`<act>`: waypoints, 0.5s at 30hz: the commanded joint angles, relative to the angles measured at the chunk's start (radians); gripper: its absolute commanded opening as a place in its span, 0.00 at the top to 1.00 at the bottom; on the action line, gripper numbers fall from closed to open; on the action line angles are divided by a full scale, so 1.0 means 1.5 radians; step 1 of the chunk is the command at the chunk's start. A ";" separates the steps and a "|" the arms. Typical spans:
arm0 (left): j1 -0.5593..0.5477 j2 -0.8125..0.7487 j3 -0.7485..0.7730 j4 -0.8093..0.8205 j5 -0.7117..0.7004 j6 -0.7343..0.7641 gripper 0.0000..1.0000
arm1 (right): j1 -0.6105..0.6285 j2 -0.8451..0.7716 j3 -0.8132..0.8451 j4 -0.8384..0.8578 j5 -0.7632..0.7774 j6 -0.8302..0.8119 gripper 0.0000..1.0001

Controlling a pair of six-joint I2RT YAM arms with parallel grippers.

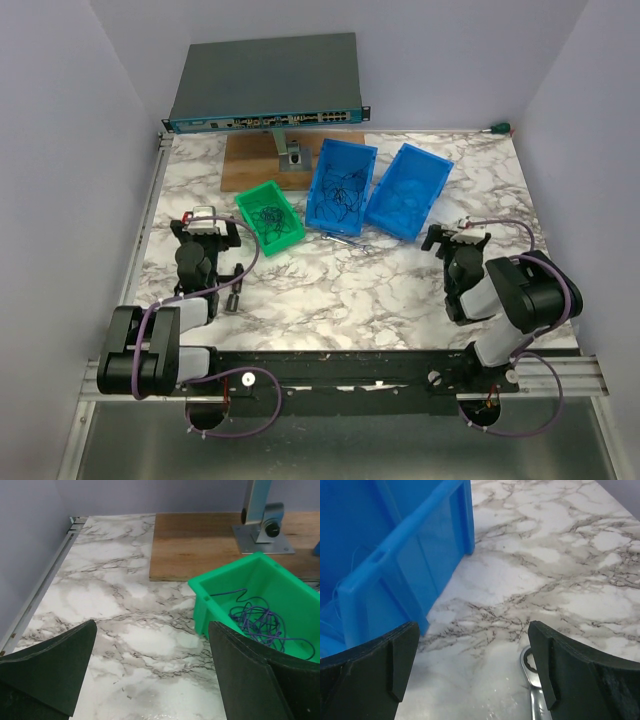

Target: Untangle the cables

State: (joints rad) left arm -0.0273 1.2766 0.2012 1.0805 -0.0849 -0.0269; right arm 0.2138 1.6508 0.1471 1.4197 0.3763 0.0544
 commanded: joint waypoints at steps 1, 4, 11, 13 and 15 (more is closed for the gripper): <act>0.002 -0.003 0.015 0.010 0.055 0.005 0.01 | -0.010 -0.002 0.028 0.026 0.025 0.011 0.00; 0.003 -0.003 0.023 -0.007 0.046 0.001 0.01 | -0.010 0.001 0.023 0.040 0.024 0.007 0.00; 0.003 0.000 0.024 -0.003 0.041 0.001 0.01 | -0.011 0.003 0.023 0.046 0.023 0.006 0.00; 0.003 0.000 0.025 -0.005 0.042 0.001 0.01 | -0.011 0.003 0.023 0.046 0.023 0.006 0.00; 0.003 0.000 0.026 -0.009 0.044 0.001 0.01 | -0.011 0.002 0.023 0.046 0.023 0.006 0.00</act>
State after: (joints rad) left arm -0.0273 1.2770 0.2222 1.0588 -0.0471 -0.0257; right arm 0.2070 1.6489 0.1761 1.4349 0.3817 0.0597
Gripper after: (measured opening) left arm 0.984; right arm 0.998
